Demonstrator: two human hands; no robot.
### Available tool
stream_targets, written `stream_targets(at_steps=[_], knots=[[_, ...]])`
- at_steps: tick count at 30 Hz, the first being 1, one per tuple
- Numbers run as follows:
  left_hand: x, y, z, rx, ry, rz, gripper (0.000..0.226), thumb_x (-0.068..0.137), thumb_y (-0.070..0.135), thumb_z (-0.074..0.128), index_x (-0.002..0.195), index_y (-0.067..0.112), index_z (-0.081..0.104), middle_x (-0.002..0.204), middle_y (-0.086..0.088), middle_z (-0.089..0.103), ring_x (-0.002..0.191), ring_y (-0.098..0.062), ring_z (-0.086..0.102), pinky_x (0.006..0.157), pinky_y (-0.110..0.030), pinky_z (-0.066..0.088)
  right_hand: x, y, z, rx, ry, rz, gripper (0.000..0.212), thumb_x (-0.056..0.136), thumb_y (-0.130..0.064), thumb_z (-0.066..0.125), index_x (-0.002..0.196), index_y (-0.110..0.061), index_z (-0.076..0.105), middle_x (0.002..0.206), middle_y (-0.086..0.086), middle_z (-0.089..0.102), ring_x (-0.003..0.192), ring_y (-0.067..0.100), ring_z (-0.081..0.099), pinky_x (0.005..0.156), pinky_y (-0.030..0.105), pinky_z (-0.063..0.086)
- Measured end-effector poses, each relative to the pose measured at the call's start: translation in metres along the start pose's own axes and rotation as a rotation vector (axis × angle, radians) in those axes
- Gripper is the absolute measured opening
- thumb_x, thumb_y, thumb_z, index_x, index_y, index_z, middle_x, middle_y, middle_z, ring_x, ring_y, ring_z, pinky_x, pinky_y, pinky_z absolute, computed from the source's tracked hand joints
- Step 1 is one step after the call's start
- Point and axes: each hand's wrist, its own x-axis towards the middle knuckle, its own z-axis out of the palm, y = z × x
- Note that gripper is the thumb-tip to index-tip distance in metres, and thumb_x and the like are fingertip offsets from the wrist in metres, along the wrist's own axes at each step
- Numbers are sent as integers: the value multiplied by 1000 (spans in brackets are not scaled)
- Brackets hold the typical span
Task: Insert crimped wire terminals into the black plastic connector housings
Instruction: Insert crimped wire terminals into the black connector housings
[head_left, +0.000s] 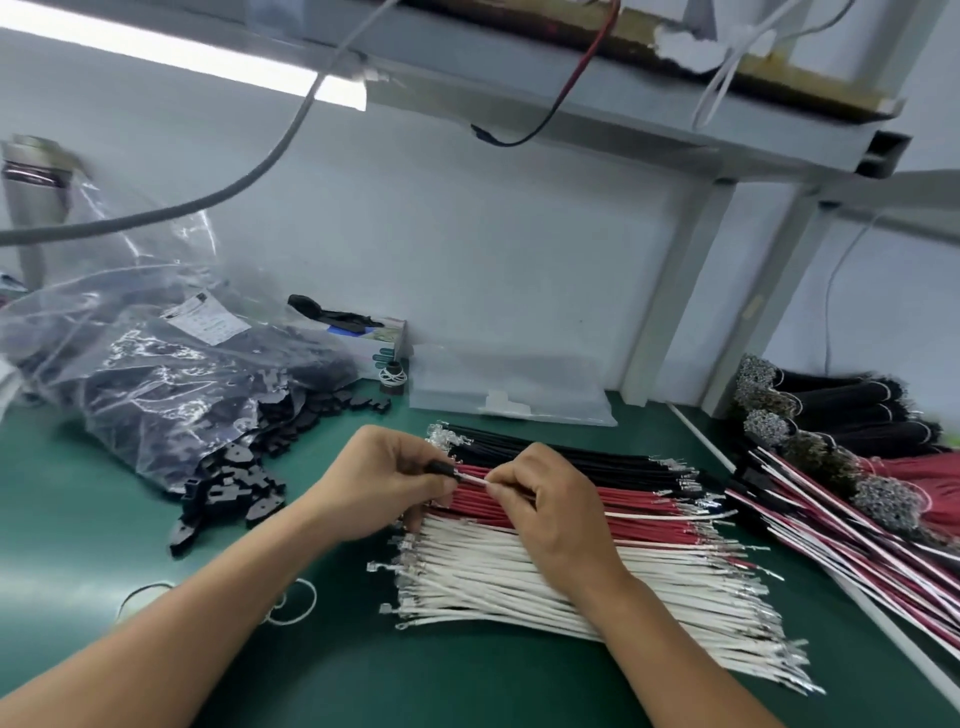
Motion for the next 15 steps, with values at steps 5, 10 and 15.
stream_targets(at_steps=[5,10,15], knots=[[0,1,-3,-1,-13,-11,3,89,9,78,89,10,81,62,2,74,44,-11,60,45,-17,43,0,-1,1,-18,6,-15,3,91,-23,74,89,-21,75,85,-14,59,79,5,58,72,30,51],[3,-4,-2,-20,-29,-33,5,89,9,78,90,13,81,67,-1,76,45,-11,60,44,-16,42,1,2,2,-15,5,-7,3,91,-24,74,88,-23,75,85,-14,59,79,6,59,72,30,52],[8,-7,-2,-19,-48,-60,7,88,9,80,92,15,82,75,-6,78,46,-13,61,45,-18,44,0,3,3,-19,3,3,3,90,-25,74,88,-23,75,84,-15,59,79,5,58,72,29,51]])
